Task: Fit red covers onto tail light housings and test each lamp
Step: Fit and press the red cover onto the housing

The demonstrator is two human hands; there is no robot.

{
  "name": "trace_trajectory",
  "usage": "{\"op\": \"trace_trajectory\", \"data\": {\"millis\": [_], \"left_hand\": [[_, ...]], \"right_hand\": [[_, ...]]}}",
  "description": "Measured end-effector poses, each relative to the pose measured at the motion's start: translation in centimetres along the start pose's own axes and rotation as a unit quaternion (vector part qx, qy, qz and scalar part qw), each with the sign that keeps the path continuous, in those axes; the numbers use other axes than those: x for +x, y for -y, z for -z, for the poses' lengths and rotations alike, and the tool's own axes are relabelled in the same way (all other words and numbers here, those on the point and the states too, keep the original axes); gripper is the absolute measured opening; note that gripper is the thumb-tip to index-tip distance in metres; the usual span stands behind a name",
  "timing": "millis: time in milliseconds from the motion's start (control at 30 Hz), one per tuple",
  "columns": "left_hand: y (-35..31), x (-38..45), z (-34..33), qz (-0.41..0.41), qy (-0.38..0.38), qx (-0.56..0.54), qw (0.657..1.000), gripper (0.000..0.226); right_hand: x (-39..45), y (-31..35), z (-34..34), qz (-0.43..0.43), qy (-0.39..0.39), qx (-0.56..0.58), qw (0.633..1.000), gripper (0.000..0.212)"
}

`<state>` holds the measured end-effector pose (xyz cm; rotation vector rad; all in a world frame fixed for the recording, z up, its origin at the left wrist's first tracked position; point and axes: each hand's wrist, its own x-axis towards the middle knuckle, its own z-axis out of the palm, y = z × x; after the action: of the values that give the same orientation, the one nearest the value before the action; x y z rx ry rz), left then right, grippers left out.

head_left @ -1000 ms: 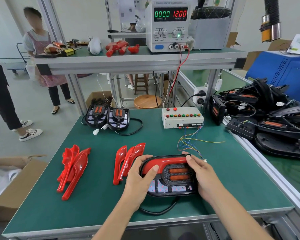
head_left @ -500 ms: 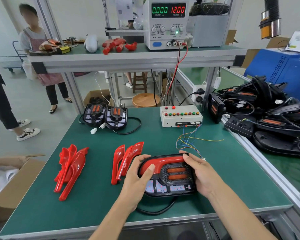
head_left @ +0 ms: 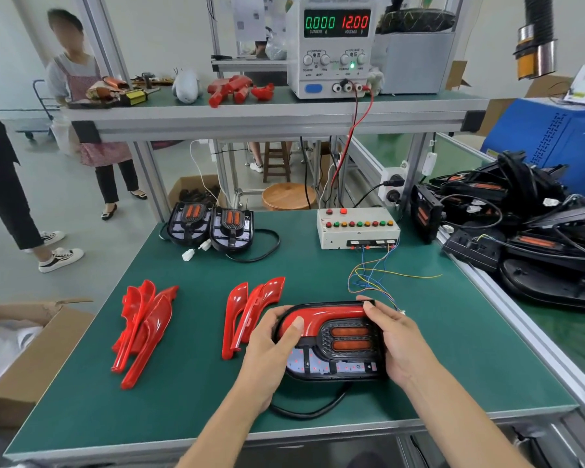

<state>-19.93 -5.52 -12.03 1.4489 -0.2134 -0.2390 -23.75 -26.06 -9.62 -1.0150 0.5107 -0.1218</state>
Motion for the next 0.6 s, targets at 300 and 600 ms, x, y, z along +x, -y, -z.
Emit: {"op": "trace_trajectory", "data": {"millis": [300, 600], "left_hand": [[-0.5, 0.6, 0.1, 0.075, 0.006, -0.052, 0.996, 0.009], [-0.6, 1.7, -1.1, -0.018, -0.081, 0.154, 0.985, 0.029]], "right_hand": [[-0.2, 0.0, -0.3, 0.012, -0.006, -0.013, 1.0, 0.013], [-0.5, 0.0, -0.7, 0.023, -0.004, -0.031, 0.999, 0.013]]}}
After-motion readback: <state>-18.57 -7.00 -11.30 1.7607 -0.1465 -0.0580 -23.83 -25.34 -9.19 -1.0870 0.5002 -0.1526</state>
